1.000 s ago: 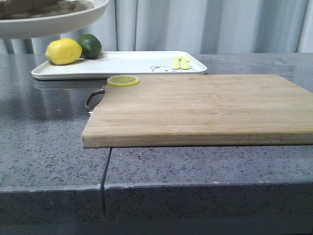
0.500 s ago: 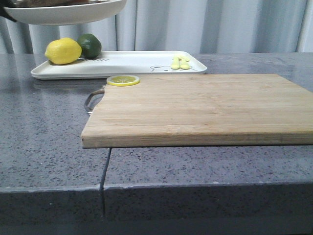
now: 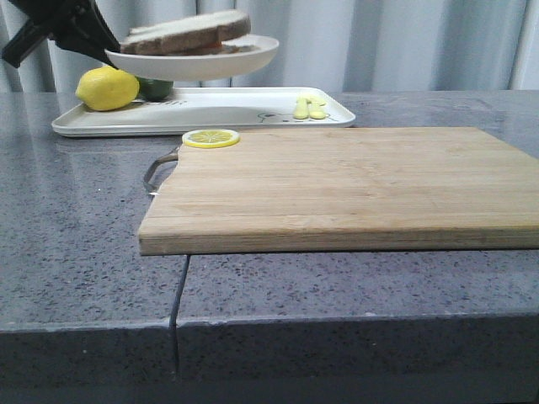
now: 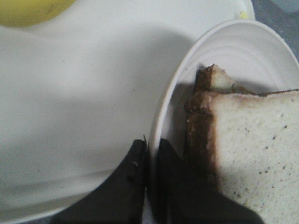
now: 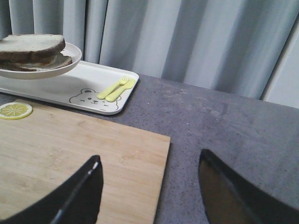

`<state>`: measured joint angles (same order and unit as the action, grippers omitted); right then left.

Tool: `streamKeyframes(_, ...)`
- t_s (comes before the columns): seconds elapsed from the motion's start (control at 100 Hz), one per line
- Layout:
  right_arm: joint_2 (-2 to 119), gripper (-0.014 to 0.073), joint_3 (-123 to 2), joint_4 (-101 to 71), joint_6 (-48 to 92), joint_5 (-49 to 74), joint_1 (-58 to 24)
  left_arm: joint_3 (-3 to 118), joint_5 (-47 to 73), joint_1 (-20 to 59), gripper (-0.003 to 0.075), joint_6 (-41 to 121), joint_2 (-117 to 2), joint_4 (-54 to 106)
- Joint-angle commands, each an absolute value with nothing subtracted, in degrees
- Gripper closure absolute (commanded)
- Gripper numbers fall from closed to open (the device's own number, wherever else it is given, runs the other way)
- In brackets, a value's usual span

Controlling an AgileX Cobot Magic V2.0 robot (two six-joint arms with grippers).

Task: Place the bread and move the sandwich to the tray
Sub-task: 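Lower the plate onto the tray and open the left gripper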

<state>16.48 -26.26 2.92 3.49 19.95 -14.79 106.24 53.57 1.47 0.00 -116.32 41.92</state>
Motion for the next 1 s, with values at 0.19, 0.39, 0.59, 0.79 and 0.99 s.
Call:
streamKeyframes(0.19,16.89,0.0135,-27.63,3.03,3.57,18.86,-14.31,118.74,53.74,1.82,0.0739,-2.96,-119.28,43.43)
streamKeyframes(0.39,16.89,0.0135,-27.63,3.03,3.57,18.06,-14.31,123.15,54.91,1.82,0.0739,-4.24,-123.22,43.43)
streamKeyframes(0.59,16.89,0.0135,-27.63,3.03,3.57,17.56,-14.31,124.04,55.15,1.82,0.0739,-4.26,-125.62,43.43)
streamKeyframes(0.79,16.89,0.0135,-27.63,3.03,3.57,17.56,-14.31,124.19,54.71,1.82,0.0739,-4.26,-127.51,43.33)
streamKeyframes(0.99,16.89,0.0135,-27.63,3.03,3.57,17.56,-14.31,124.19,51.69,1.82,0.0739,-4.26,-127.92,43.19)
